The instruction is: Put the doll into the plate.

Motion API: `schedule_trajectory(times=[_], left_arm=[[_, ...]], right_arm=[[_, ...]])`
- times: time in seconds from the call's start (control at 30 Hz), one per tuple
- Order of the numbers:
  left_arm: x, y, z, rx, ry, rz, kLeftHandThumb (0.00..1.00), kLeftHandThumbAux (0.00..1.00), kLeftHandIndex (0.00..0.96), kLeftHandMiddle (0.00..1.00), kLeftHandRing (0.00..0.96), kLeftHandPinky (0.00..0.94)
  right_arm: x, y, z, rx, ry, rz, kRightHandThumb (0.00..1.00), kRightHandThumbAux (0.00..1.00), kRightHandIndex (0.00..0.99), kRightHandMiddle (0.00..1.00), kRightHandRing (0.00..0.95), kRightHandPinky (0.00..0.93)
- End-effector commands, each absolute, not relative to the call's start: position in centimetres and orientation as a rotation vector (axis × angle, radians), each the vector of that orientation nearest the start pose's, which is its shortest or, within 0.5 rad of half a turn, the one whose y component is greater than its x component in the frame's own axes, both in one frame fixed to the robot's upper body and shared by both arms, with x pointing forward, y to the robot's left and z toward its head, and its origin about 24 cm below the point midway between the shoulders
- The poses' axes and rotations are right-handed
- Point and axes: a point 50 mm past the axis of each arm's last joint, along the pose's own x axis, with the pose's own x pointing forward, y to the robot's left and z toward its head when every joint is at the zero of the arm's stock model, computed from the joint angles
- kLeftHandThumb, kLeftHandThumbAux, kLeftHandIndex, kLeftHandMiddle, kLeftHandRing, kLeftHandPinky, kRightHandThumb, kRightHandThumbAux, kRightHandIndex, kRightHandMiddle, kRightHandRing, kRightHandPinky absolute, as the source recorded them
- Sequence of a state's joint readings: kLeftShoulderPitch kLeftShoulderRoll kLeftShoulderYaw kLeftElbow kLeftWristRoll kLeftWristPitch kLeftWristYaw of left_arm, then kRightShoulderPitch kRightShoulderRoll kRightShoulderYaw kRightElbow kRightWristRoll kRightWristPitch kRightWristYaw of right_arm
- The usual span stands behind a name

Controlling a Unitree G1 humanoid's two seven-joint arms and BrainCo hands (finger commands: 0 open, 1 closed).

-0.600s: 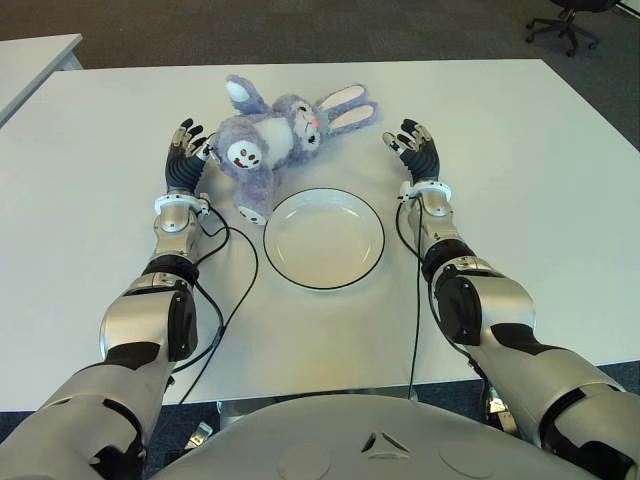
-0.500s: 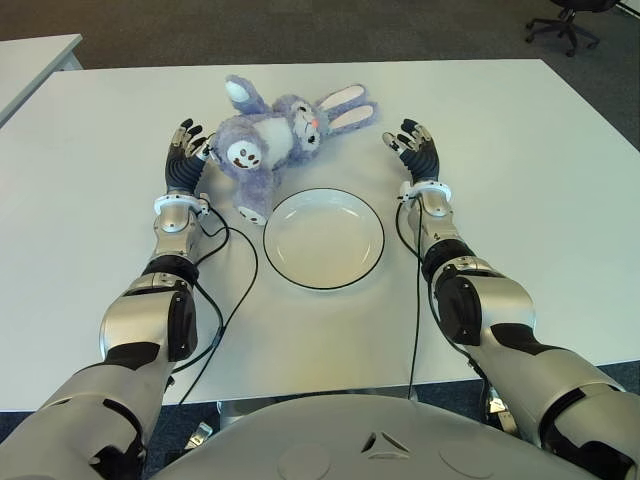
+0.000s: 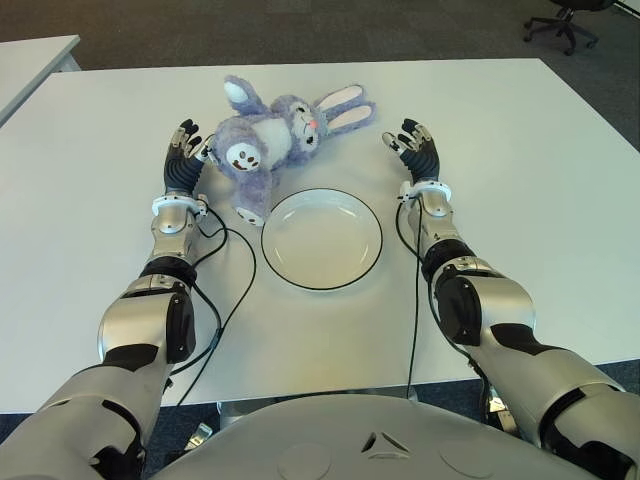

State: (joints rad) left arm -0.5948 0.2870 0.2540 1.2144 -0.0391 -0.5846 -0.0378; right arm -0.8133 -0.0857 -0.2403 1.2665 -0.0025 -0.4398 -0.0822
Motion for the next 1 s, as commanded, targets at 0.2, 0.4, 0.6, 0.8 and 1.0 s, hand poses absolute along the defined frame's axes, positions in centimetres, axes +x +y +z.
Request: schedule_trajectory(times=[0.2, 0.4, 0.6, 0.8, 1.0], left_arm=[[26.9, 25.4, -4.3, 0.129, 0.228, 0.173, 0.0, 0.505, 0.0, 0.07, 0.062, 0.035], [26.4, 25.5, -4.5, 0.142, 0.22, 0.169, 0.006, 0.483, 0.0, 0.066, 0.059, 0.044], [25.9, 25.7, -4.7, 0.142, 0.222, 0.167, 0.034, 0.459, 0.0, 0.057, 0.056, 0.047], [25.5, 25.9, -4.9, 0.126, 0.23, 0.161, 0.056, 0.452, 0.0, 0.051, 0.052, 0.052], [25.2, 26.0, -5.2, 0.097, 0.243, 0.158, 0.082, 0.46, 0.0, 0.042, 0.046, 0.051]], right_arm=[[34.5, -16.3, 0.1, 0.022, 0.218, -0.131, 0.201, 0.736, 0.144, 0.124, 0.113, 0.139], [34.5, -16.3, 0.1, 0.021, 0.217, -0.131, 0.206, 0.734, 0.148, 0.127, 0.116, 0.144], [34.4, -16.3, 0.0, 0.019, 0.216, -0.132, 0.187, 0.729, 0.148, 0.126, 0.114, 0.143], [34.4, -16.3, 0.0, 0.018, 0.218, -0.132, 0.194, 0.729, 0.154, 0.126, 0.112, 0.134], [34.4, -16.3, -0.1, 0.018, 0.22, -0.132, 0.197, 0.731, 0.149, 0.126, 0.114, 0.141]])
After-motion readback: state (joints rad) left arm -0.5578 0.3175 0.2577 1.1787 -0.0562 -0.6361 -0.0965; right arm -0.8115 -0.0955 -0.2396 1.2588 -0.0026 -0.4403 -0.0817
